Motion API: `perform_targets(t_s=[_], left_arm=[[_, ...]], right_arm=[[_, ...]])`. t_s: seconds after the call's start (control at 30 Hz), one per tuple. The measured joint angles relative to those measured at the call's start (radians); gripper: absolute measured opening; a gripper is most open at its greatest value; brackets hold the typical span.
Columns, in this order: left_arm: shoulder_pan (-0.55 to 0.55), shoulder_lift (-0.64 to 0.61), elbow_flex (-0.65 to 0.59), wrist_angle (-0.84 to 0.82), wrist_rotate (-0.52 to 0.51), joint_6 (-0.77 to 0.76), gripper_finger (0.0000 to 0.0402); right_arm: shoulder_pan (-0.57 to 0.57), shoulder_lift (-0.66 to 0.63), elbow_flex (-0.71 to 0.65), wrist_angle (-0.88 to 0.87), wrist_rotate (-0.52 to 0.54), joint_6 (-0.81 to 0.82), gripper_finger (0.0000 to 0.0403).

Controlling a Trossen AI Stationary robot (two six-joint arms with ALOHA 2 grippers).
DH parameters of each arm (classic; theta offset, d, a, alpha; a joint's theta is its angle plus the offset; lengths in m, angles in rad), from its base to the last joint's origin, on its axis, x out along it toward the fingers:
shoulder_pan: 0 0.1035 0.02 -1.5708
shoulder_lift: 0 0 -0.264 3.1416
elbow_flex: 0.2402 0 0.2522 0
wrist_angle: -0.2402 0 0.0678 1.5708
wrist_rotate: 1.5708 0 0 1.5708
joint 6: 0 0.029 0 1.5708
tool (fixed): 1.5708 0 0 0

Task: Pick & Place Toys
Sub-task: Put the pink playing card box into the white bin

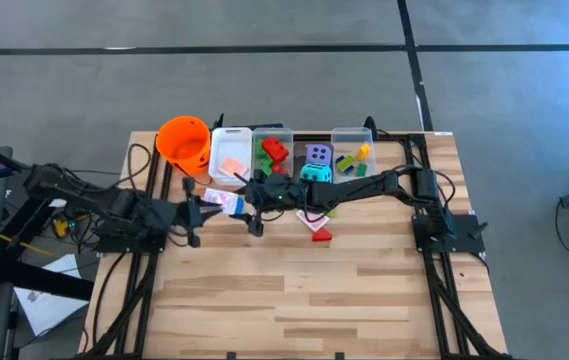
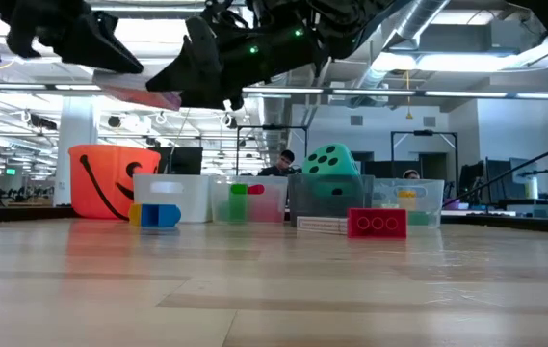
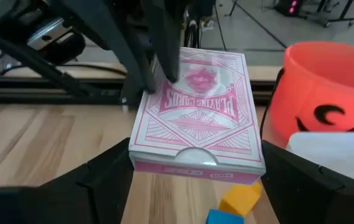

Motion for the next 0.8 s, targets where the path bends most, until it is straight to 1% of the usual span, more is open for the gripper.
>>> perform_targets(t_s=[0.07,0.2,0.27,0.37,0.43,0.5,0.63,0.8], left_arm=[[0.000,0.033,0.000,0.016,-0.018,0.038,0.0078],[0.000,0.083,-0.001,0.073,-0.061,0.052,0.0135],[0.001,0.100,-0.001,0.089,-0.067,0.066,0.0165],[0.001,0.114,-0.001,0.095,-0.070,0.138,0.0208],[0.001,0.119,-0.001,0.096,-0.072,0.171,0.0233],[0.001,0.128,-0.001,0.099,-0.077,0.173,0.0254],[0.000,0.133,-0.005,0.081,-0.061,0.177,0.0277],[-0.004,0.118,-0.003,0.085,-0.083,0.211,0.0285]], right_arm=[[0.000,0.000,0.000,-0.023,0.000,0.006,0.0298],[-0.008,0.000,0.000,-0.052,0.001,0.035,0.0298],[-0.010,0.000,0.000,-0.061,0.001,0.037,0.0298],[-0.014,0.000,0.000,-0.066,0.000,0.037,0.0298],[-0.020,0.000,0.000,-0.070,-0.002,0.037,0.0298],[-0.026,0.000,0.000,-0.074,-0.004,0.037,0.0298],[-0.047,-0.007,0.006,-0.052,0.008,0.041,0.0298],[-0.072,-0.003,0.003,-0.093,0.012,0.046,0.0297]])
